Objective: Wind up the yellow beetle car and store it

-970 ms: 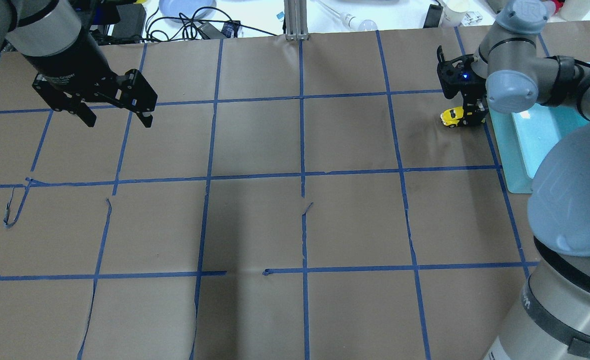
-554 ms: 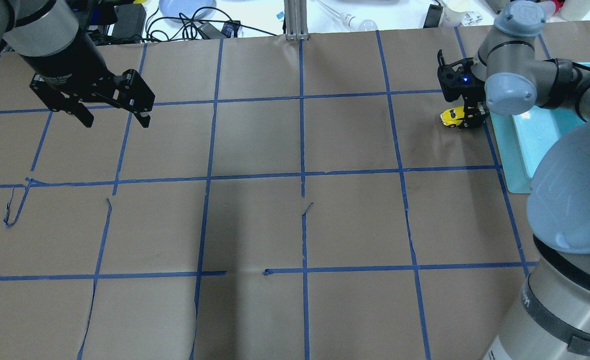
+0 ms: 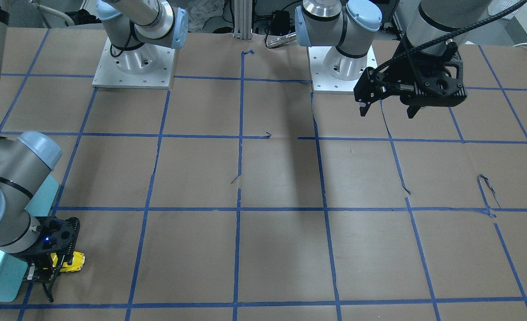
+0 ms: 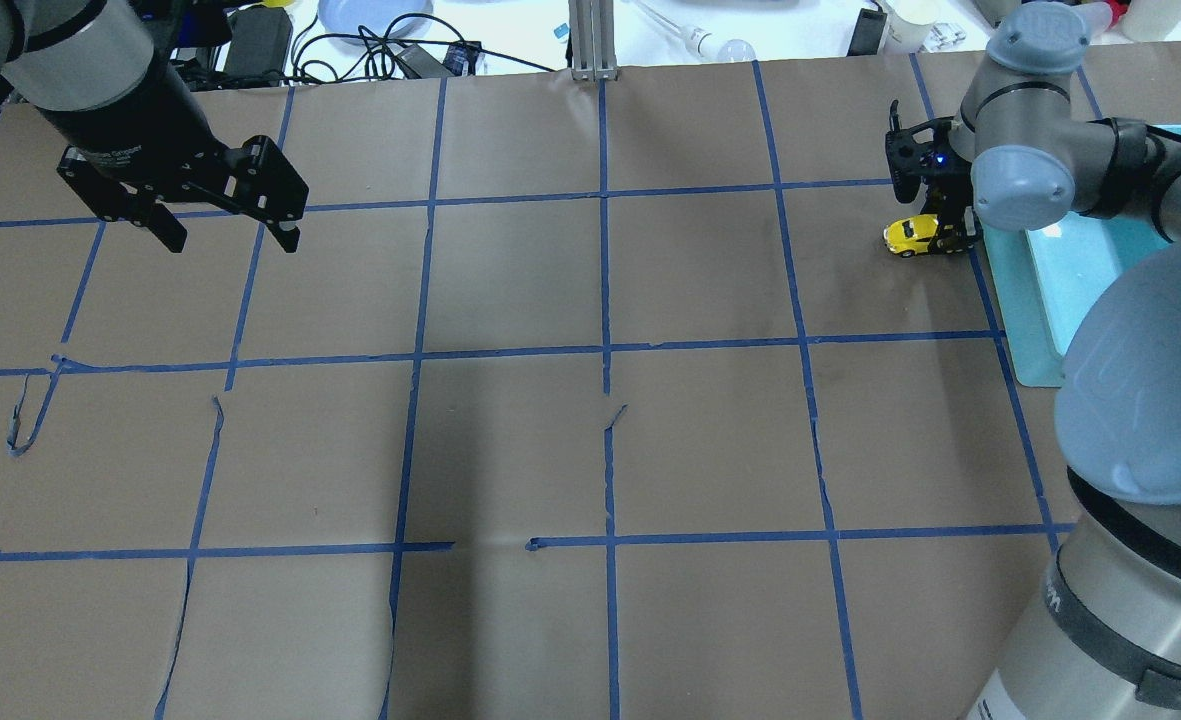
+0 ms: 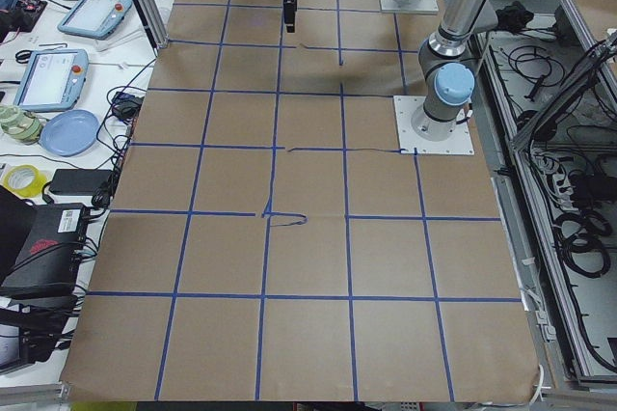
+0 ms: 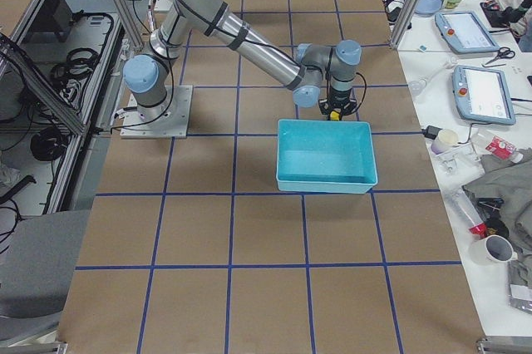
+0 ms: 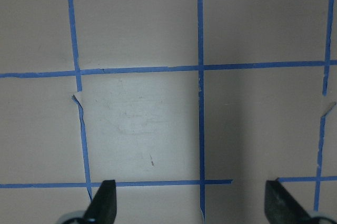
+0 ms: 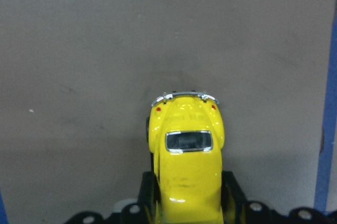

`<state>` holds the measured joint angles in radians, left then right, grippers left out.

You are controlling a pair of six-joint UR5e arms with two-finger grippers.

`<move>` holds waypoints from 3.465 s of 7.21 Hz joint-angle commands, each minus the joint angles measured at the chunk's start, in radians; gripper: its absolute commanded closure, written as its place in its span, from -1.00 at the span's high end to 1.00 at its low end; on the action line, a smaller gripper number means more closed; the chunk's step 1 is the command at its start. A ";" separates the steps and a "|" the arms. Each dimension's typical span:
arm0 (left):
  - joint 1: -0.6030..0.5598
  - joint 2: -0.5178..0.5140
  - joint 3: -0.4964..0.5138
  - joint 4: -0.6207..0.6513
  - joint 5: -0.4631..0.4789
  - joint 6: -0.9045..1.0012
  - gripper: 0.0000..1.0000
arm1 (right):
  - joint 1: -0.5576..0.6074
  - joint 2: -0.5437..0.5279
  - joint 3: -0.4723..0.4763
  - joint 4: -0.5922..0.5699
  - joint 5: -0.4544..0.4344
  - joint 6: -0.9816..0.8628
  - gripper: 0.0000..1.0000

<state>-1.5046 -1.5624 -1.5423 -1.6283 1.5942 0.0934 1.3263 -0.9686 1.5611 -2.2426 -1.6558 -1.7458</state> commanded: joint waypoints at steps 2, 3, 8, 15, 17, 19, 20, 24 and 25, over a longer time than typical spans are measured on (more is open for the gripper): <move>0.000 0.002 -0.016 0.005 -0.003 0.000 1.00 | 0.026 -0.091 -0.001 0.061 0.017 0.099 -1.00; -0.002 0.005 -0.016 0.005 -0.003 -0.003 1.00 | 0.033 -0.166 -0.012 0.172 0.057 0.120 -1.00; -0.002 0.007 -0.021 0.031 -0.005 -0.001 1.00 | -0.258 -0.194 -0.070 0.282 0.044 -0.127 -1.00; -0.011 0.004 -0.019 0.045 -0.014 0.003 1.00 | -0.302 -0.059 0.016 0.031 0.080 -0.282 0.69; 0.000 0.002 -0.019 0.045 -0.013 0.003 1.00 | -0.268 -0.167 -0.001 0.129 0.065 -0.154 0.77; 0.000 0.002 -0.019 0.051 -0.014 0.006 1.00 | -0.125 -0.312 -0.056 0.378 0.076 0.178 0.83; 0.000 0.007 -0.019 0.051 -0.014 0.003 1.00 | -0.014 -0.362 -0.079 0.459 0.074 0.400 0.82; 0.000 0.005 -0.019 0.053 -0.014 0.006 1.00 | 0.344 -0.527 -0.075 0.509 0.079 1.661 0.97; -0.002 0.008 -0.019 0.051 -0.017 0.002 1.00 | 0.356 -0.557 -0.076 0.511 0.123 1.766 1.00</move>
<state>-1.5052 -1.5560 -1.5616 -1.5763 1.5797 0.0986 1.6336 -1.4807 1.4847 -1.7416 -1.5682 -0.2165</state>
